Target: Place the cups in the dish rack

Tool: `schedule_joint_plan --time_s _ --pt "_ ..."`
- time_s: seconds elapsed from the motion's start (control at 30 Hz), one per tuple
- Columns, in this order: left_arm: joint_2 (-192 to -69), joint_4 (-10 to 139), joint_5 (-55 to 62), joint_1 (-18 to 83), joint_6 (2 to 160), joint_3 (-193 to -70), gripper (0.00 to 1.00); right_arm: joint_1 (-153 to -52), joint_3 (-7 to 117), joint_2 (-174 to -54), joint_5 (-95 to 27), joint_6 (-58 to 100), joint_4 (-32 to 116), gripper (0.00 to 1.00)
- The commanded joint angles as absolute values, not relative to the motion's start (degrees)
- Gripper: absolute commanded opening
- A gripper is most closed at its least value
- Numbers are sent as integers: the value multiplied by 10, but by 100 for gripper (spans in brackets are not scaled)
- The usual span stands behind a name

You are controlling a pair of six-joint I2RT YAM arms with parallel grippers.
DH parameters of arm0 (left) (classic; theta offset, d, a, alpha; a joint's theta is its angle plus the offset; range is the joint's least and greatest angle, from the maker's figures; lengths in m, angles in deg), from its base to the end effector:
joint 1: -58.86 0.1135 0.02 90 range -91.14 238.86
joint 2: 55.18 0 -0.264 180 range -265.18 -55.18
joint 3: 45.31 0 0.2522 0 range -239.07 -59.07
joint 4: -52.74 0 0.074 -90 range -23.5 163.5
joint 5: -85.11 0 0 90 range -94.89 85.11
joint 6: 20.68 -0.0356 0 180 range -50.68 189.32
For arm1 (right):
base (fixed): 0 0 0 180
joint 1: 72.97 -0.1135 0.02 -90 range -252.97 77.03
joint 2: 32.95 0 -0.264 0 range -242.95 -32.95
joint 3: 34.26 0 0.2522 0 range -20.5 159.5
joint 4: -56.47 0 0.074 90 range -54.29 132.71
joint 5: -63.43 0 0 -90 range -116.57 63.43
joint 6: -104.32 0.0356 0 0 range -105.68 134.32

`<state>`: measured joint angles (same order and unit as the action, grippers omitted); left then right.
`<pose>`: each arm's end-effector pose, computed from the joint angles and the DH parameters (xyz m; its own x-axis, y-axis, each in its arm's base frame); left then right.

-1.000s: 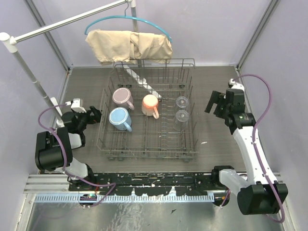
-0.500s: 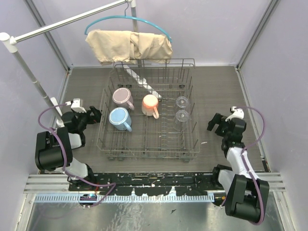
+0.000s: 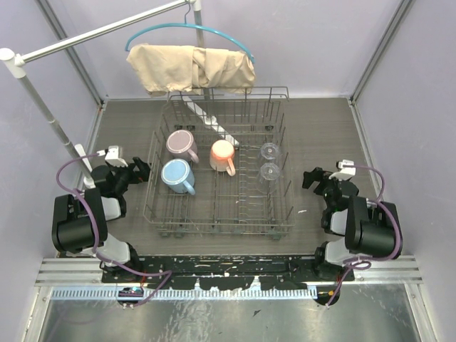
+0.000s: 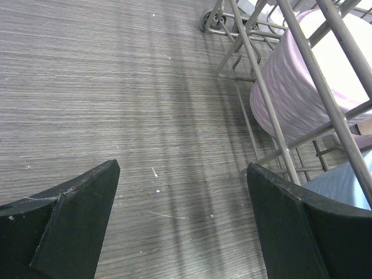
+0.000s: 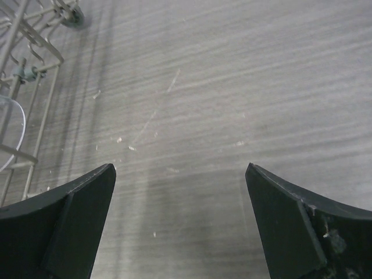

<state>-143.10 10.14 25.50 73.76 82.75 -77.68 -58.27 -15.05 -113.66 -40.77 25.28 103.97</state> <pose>0.2512 0.0482 0.1459 -0.2698 -0.2791 -0.9216 0.1974 0.9207 -0.3366 0.1986 -0.0431 0.1261 -0.2267 0.2500 -0.9413 0.0600 0.9682 0.2427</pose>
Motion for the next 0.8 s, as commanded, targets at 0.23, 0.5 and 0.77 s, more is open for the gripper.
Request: schedule_joint_plan --time_s 0.23,0.5,0.77 --pt "-1429 77 257 738 813 -787 98 -734 -75 -1207 -270 129 1096 100" --pt "-1430 78 257 738 811 -787 98 -733 -71 -1209 -218 147 1095 100" --pt "-1429 78 257 738 811 -787 98 -733 -75 -1210 -220 147 1105 100"
